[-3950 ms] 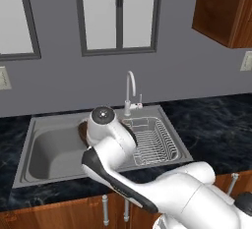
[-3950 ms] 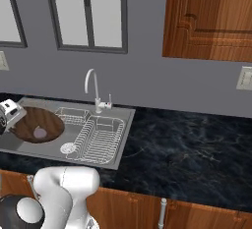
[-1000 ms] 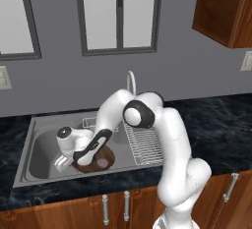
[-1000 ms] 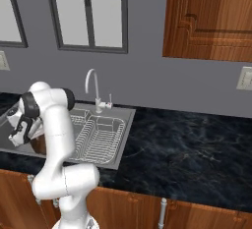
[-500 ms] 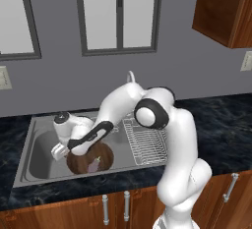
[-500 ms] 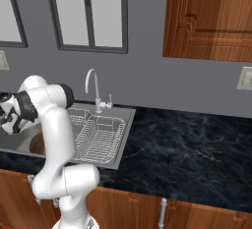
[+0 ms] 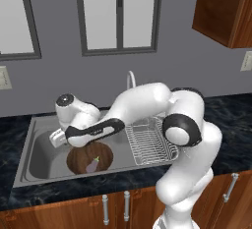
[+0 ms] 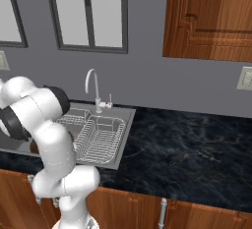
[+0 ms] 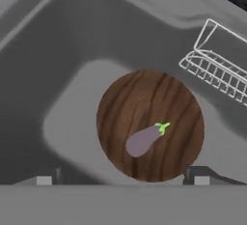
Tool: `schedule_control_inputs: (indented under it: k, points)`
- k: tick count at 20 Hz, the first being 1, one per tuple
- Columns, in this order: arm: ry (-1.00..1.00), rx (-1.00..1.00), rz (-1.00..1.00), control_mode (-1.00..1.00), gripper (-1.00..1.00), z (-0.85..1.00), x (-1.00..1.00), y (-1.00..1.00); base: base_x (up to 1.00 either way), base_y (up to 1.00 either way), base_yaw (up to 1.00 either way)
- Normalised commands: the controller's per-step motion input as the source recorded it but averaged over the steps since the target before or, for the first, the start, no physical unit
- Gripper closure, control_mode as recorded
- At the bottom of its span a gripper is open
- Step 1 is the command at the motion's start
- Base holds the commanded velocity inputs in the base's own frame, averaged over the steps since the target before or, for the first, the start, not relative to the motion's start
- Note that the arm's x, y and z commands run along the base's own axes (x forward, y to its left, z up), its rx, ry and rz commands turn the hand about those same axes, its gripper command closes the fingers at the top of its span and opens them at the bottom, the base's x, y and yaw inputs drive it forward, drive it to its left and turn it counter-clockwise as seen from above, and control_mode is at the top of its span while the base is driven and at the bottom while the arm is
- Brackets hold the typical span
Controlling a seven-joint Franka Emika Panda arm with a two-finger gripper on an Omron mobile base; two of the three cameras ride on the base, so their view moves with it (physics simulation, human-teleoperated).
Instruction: Pick the eggplant from the cabinet and place it in the bowl. Then pick the bowl and place it in the sink. Then turn on the sink facuet.
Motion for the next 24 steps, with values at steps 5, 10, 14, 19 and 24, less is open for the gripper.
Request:
schedule_control_inputs:
  k: [5, 10, 14, 19, 24]
  points:
    - [-0.05, 0.06, -0.08, -1.0, -1.0, 1.0, -0.84, -0.4, 0.0, 0.0, 0.0]
    - [-0.02, 0.08, -0.09, -1.0, -1.0, 1.0, -0.76, -0.57, 0.0, 0.0, 0.0]
    - [0.0, 0.14, -0.11, -1.0, -1.0, 1.0, -0.68, -0.79, 0.0, 0.0, 0.0]
    - [0.0, 0.12, -0.14, -1.0, -1.0, 0.85, -0.61, -0.81, 0.0, 0.0, 0.0]
    - [0.11, 0.02, -0.05, -1.0, -1.0, -0.01, -0.16, 0.04, 0.0, 0.0, 0.0]
